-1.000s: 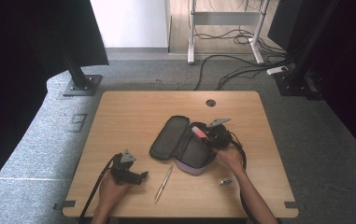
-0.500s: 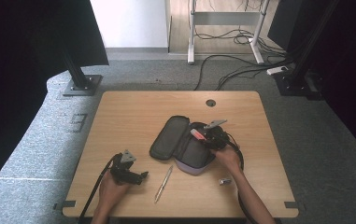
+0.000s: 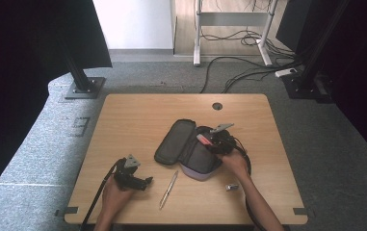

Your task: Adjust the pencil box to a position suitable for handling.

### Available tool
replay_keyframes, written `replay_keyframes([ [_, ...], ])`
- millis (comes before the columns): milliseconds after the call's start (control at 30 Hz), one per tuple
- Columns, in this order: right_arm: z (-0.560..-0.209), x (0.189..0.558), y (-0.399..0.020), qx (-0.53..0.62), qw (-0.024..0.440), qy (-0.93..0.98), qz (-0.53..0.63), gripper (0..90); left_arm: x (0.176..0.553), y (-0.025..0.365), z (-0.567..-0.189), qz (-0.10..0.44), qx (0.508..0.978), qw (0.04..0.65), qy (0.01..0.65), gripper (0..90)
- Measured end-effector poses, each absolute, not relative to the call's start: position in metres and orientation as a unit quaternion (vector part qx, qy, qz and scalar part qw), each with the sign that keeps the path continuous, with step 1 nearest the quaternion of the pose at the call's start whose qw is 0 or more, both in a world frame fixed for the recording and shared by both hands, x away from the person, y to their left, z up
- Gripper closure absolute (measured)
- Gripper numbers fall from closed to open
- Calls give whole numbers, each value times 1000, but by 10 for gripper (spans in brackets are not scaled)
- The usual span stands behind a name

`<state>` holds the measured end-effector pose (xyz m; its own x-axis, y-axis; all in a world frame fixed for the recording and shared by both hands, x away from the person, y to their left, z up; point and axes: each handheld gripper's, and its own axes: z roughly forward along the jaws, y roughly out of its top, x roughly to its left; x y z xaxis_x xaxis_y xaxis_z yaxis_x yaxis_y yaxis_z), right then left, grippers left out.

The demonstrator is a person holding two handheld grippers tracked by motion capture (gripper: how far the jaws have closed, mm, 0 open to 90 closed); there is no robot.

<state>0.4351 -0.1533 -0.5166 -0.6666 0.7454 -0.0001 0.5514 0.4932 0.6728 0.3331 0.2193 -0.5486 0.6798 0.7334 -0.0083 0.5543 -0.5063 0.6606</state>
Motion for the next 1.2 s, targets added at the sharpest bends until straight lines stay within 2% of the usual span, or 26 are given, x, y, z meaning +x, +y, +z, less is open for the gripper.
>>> replay_keyframes([
  [167,-511,434,-155,383,149,849,332,463,333,219,-549,137,857,326,375,5],
  [200,-511,434,-155,383,149,849,332,463,333,219,-549,137,857,326,375,5],
  [233,-509,433,-156,380,149,849,335,410,333,219,-549,138,857,325,376,4],
  [467,-501,430,-158,369,146,851,344,285,333,219,-549,138,857,325,376,5],
  [1200,-485,410,-173,357,148,851,355,135,333,219,-549,138,857,325,375,5],
])
